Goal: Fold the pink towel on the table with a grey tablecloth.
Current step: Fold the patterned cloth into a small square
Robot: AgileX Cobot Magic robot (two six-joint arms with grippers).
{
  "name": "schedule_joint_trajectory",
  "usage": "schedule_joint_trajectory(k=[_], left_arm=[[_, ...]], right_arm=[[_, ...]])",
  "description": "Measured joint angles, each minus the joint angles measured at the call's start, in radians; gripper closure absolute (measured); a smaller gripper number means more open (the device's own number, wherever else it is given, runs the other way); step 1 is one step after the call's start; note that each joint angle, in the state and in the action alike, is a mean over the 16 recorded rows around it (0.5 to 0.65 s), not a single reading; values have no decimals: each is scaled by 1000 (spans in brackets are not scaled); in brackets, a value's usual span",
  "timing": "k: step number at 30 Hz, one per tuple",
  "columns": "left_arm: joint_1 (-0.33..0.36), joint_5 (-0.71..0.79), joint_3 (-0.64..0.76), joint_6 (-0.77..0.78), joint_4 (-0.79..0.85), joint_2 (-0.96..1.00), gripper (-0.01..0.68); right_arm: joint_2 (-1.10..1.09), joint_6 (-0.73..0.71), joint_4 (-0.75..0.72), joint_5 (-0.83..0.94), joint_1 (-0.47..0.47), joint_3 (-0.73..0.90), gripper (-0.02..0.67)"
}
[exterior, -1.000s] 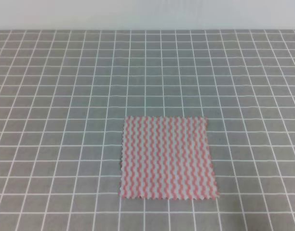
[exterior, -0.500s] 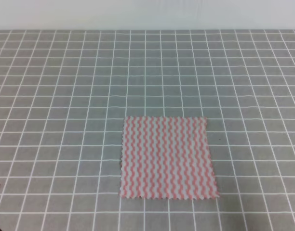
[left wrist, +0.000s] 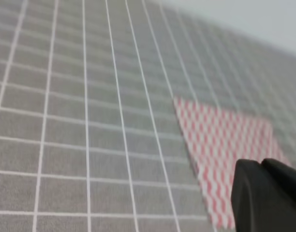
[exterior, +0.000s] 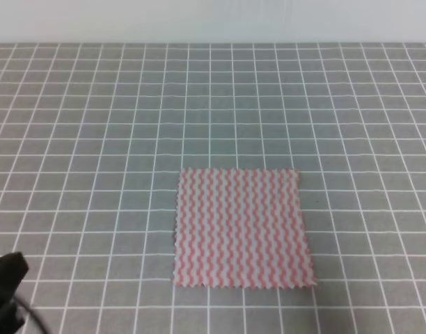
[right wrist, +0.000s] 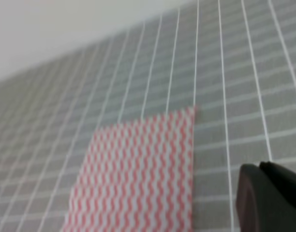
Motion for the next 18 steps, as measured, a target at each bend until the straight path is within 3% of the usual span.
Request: schedule_joint_trajectory(k=[9,18], left_arm=[[-42,71,-130,232,-155,292,673],[-206,-8,-183,460,-361,501,673]], right_arm=[[275,-94,61,175,5,-141,651],[507,-164,151,190,136,-237,651]])
